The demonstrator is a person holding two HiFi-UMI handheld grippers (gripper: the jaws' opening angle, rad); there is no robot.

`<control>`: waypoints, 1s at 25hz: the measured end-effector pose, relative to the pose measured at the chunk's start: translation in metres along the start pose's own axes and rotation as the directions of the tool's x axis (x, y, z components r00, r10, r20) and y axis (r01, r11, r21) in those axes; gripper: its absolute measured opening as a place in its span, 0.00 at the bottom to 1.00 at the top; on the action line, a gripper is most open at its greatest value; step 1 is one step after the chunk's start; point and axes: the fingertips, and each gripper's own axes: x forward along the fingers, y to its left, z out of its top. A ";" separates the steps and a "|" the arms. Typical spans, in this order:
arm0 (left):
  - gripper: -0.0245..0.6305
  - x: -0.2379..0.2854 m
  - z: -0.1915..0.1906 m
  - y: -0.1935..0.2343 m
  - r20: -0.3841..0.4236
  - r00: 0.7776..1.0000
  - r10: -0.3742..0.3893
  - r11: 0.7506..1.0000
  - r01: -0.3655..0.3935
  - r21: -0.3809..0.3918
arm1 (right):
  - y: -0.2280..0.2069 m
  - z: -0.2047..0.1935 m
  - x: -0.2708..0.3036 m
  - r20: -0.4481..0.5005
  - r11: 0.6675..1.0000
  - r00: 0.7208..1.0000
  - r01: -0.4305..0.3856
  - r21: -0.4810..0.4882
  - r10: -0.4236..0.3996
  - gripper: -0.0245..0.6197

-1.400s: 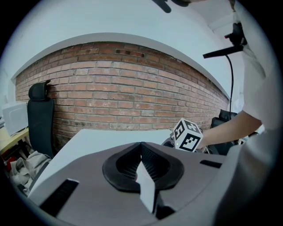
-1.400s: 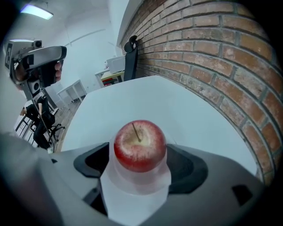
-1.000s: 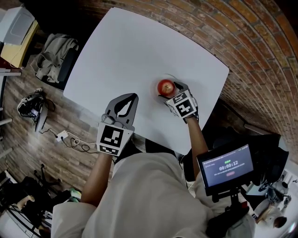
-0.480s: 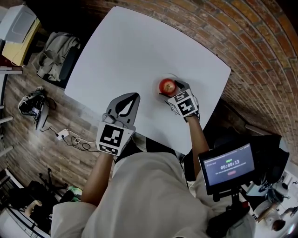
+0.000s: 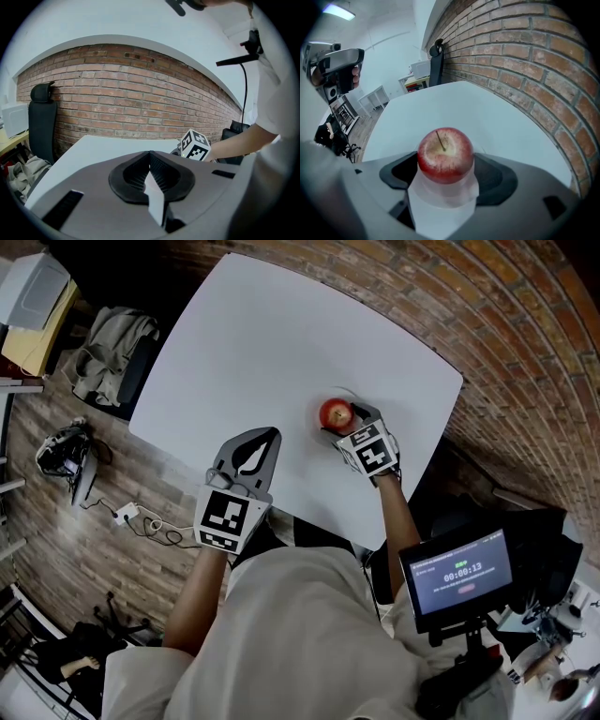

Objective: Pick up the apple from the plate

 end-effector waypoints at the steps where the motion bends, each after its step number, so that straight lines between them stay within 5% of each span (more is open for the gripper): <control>1: 0.05 0.000 0.000 0.000 0.000 1.000 0.000 1.000 0.000 0.001 | 0.000 0.000 0.000 0.000 1.000 1.000 -0.001 0.004 0.001 0.62; 25: 0.05 -0.001 0.005 0.004 0.013 1.000 -0.002 1.000 0.002 0.017 | 0.000 0.003 -0.010 0.018 0.999 1.000 0.011 0.032 -0.011 0.61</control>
